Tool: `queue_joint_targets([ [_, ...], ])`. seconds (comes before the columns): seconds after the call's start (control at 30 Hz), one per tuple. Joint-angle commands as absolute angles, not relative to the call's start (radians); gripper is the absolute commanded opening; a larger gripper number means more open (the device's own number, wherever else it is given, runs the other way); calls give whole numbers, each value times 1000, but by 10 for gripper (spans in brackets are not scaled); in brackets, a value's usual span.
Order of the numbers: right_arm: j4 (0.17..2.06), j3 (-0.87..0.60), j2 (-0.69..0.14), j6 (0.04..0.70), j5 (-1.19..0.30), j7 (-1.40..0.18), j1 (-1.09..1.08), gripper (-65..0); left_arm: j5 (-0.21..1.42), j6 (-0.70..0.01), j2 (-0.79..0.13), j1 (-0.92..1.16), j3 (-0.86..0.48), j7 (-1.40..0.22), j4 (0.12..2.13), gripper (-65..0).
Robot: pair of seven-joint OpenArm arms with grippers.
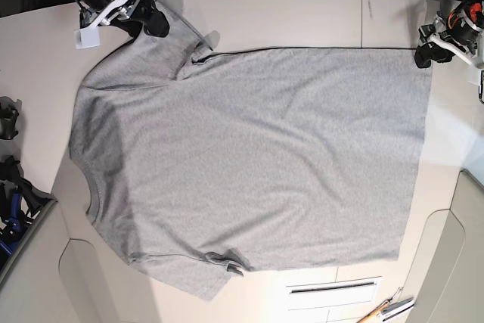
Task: Fold the T-shirt properly
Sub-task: 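Move both grippers down to the shirt's shoulder corners and grasp them, then lift the shoulder edge with both grippers and fold it over the shirt body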
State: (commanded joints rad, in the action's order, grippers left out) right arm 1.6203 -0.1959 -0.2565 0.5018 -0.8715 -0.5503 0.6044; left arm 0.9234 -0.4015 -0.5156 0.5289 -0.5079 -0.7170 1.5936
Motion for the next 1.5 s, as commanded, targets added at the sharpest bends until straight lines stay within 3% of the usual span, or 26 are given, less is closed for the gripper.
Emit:
queue_joint_targets([
  [0.1,1620,-196,-250,546,-872,-550,604,-589,923,-402,-516,529,-508,-717,1594,-231],
  [0.17,1620,-196,-243,547,-872,-549,604,-650,924,-405,-516,529,-508,-716,1594,-232],
  [0.27,1620,-196,-237,547,-872,-545,604,-650,924,-405,-516,529,-508,-714,1594,-232],
  [0.4,1620,-197,-232,547,-872,-543,604,-650,923,-405,-516,529,-503,-704,1594,-357],
  [0.63,1620,-197,-232,547,-872,-538,604,-650,923,-405,-516,529,-469,-676,1594,-388],
  [0.77,1621,-197,-232,547,-872,-527,604,-650,888,-405,-515,514,-437,-657,1594,-625],
  [0.8,1621,-197,-232,547,-872,-527,604,-650,874,-405,-515,509,-436,-638,1594,-650],
  [0.93,1623,-199,-232,558,-871,-528,604,-650,853,-414,-516,476,-436,-616,1594,-650],
  [1.17,1713,-273,-232,577,-875,-598,608,-650,866,-604,-516,466,-445,-654,1596,-650],
  [1.27,1746,-298,-232,577,-893,-641,617,-650,937,-607,-516,469,-487,-696,1596,-650],
  [1.4,1790,-302,-232,581,-901,-640,671,-650,1029,-692,-516,472,-532,-813,1596,-650],
  [1.5,1844,-306,-232,581,-901,-640,717,-650,1076,-698,-516,482,-532,-846,1596,-650],
])
